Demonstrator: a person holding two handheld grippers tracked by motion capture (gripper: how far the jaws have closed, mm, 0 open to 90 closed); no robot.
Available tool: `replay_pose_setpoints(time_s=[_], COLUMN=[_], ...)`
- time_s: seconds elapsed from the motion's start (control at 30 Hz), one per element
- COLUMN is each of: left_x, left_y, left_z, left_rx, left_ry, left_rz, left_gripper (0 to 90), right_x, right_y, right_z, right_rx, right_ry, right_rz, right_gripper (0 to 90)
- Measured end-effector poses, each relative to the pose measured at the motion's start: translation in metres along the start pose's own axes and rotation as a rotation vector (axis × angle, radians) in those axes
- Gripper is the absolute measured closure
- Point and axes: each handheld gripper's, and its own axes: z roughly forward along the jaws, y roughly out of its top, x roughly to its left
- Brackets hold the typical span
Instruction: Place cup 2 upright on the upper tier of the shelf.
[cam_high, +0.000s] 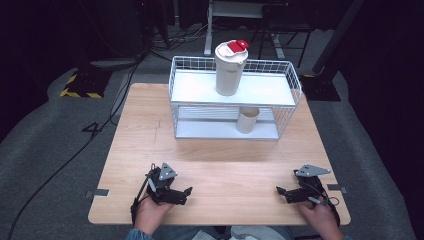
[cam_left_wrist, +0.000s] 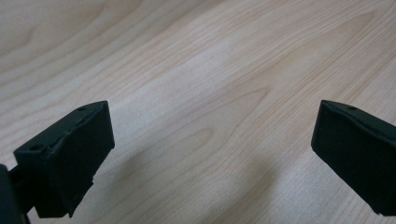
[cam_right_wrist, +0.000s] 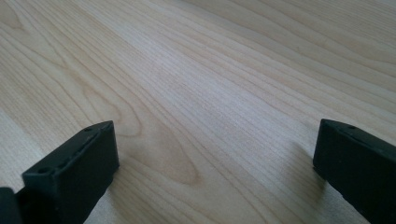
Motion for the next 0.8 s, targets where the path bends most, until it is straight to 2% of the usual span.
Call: replay_pose_setpoints(time_s=[0.1, 0.13, 0.23, 0.37, 0.4, 0.43, 0.47, 0.5, 0.8], left_x=[0.001, 0.001, 0.003, 0.004, 0.004, 0.004, 0.004, 0.004, 0.007], left_y=[-0.001, -0.001, -0.003, -0.003, -0.005, -0.005, -0.005, -0.004, -0.004], left_z=[0.002, 0.004, 0.006, 0.006, 0.009, 0.009, 0.01, 0.011, 0.011], left_rx=[0.02, 0.046, 0.066, 0.055, 0.026, 0.026, 0.044, 0.047, 0.048], left_ry=[0.012, 0.024, 0.026, 0.03, 0.068, 0.068, 0.106, 0.119, 0.113], left_rz=[-0.003, 0.005, -0.003, -0.02, -0.01, -0.01, 0.015, 0.022, 0.027], left_gripper=[0.0, 0.1, 0.0, 0.0, 0.0, 0.2, 0.0, 0.0, 0.1], right_x=[0.0, 0.0, 0.0, 0.0, 0.0, 0.0, 0.0, 0.0, 0.0], right_y=[0.0, 0.0, 0.0, 0.0, 0.0, 0.0, 0.0, 0.0, 0.0], right_z=[0.0, 0.0, 0.0, 0.0, 0.0, 0.0, 0.0, 0.0, 0.0], right_rx=[0.0, 0.0, 0.0, 0.0, 0.0, 0.0, 0.001, 0.001, 0.0], right_ry=[0.0, 0.0, 0.0, 0.0, 0.0, 0.0, -0.001, -0.001, -0.002], right_rz=[0.001, 0.0, 0.0, 0.0, 0.001, 0.001, 0.001, 0.001, 0.003], right_gripper=[0.2, 0.2, 0.2, 0.2, 0.2, 0.2, 0.2, 0.2, 0.2])
